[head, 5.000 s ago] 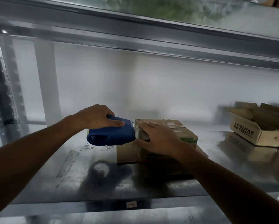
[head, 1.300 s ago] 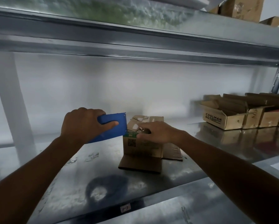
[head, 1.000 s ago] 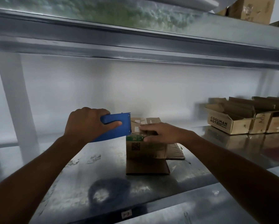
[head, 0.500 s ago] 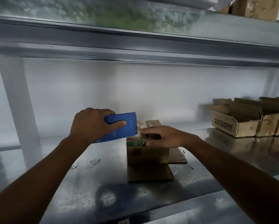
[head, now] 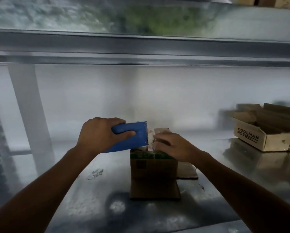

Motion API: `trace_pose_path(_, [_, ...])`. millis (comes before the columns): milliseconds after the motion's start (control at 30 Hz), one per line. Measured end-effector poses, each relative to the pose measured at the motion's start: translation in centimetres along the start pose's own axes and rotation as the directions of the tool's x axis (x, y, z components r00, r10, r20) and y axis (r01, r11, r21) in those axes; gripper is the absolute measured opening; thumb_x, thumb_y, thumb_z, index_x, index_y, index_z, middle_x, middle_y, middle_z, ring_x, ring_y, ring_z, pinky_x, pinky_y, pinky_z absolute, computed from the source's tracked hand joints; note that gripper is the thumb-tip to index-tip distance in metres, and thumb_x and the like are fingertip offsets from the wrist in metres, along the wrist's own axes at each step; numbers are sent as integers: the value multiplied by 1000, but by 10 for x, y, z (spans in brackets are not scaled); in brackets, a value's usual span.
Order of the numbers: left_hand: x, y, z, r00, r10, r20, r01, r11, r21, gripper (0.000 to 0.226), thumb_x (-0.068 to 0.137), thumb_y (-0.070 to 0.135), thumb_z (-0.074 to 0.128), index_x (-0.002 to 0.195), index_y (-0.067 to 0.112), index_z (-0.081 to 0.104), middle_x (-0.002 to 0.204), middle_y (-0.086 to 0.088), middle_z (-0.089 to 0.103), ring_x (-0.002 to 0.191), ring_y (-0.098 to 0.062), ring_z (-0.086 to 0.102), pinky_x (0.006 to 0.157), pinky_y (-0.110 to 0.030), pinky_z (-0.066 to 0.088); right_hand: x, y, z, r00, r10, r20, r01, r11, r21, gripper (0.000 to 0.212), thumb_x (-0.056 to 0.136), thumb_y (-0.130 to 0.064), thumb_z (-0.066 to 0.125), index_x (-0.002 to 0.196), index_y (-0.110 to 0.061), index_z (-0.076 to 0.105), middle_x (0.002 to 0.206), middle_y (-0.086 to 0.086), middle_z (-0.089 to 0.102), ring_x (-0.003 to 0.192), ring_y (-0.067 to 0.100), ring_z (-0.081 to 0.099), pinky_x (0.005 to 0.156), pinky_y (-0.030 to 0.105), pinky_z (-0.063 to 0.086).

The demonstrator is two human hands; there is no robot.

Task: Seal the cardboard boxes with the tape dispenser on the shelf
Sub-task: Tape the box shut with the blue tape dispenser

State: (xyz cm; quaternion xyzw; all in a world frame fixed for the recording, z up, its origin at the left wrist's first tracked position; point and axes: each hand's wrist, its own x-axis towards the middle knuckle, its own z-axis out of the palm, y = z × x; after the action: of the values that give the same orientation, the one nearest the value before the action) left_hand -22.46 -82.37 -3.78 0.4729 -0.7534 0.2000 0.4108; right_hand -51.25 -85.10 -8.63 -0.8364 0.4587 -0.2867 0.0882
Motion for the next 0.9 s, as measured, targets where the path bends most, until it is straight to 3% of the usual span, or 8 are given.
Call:
trace_pose_path(67, [0, 9, 4, 1000, -5, 17, 6, 999, -40, 71, 68, 86, 45, 103, 35, 80, 83, 8, 78, 72, -20, 71, 67, -30, 54, 2, 5, 0, 997, 27, -75, -12, 980, 200, 39, 103, -41, 54, 136, -22, 63, 126, -6, 65, 114, 8, 60, 100, 29, 49])
trace_pose_path(133, [1, 15, 9, 999, -10, 34, 12, 999, -51, 73, 66, 87, 46, 107, 37, 79, 89, 9, 79, 75, -19, 72, 71, -34, 58, 6, 13, -2, 989, 116, -96, -61, 892, 449, 30, 103, -31, 57, 130, -25, 68, 124, -9, 68, 116, 8, 62, 98, 26, 51])
trace_pose_path(233, [8, 21, 13, 998, 0, 66, 5, 998, -68, 78, 64, 90, 45, 112, 37, 78, 96, 12, 79, 81, -16, 73, 75, -25, 53, 11, 25, -10, 983, 176, -57, -88, 717, 691, 27, 101, -30, 60, 125, -25, 70, 119, -8, 73, 117, 13, 65, 96, 29, 54])
trace_pose_path(333, [9, 24, 18, 990, 91, 110, -79, 991, -108, 81, 72, 89, 45, 118, 31, 76, 102, 11, 78, 81, -15, 73, 75, -17, 49, 6, 24, -15, 993, 114, -6, -72, 668, 741, 31, 101, -28, 60, 130, -21, 67, 120, -8, 74, 114, 9, 68, 89, 21, 55])
trace_pose_path(433, [4, 22, 21, 984, 69, 163, -36, 979, -202, 71, 73, 81, 56, 123, 33, 74, 105, 21, 73, 81, -5, 70, 75, -11, 51, -1, 26, -12, 994, 104, 16, -80, 640, 764, 33, 100, -24, 61, 132, -19, 66, 119, -2, 74, 114, 16, 68, 97, 30, 55])
trace_pose_path(600, [5, 19, 25, 976, 80, 202, -27, 967, -252, 62, 76, 64, 68, 126, 29, 72, 108, 14, 75, 86, -9, 71, 81, -27, 59, -4, 24, -21, 994, 109, 14, -81, 646, 759, 28, 98, -14, 65, 126, -16, 70, 114, 2, 76, 109, 17, 70, 94, 27, 54])
trace_pose_path(800, [3, 14, 26, 966, 57, 254, 50, 917, -397, 58, 75, 56, 72, 127, 30, 70, 114, 14, 74, 96, -8, 71, 87, -34, 61, -2, 14, -20, 993, 110, 42, -106, 688, 718, 32, 97, -16, 67, 129, -13, 69, 120, 4, 73, 113, 19, 68, 101, 31, 53])
trace_pose_path(900, [4, 10, 28, 961, 73, 266, 52, 900, -434, 55, 76, 53, 74, 127, 34, 69, 116, 15, 73, 99, -8, 71, 89, -38, 61, 0, 8, -20, 991, 124, 48, -123, 713, 690, 35, 96, -16, 67, 132, -16, 66, 120, 3, 72, 111, 15, 68, 99, 26, 53])
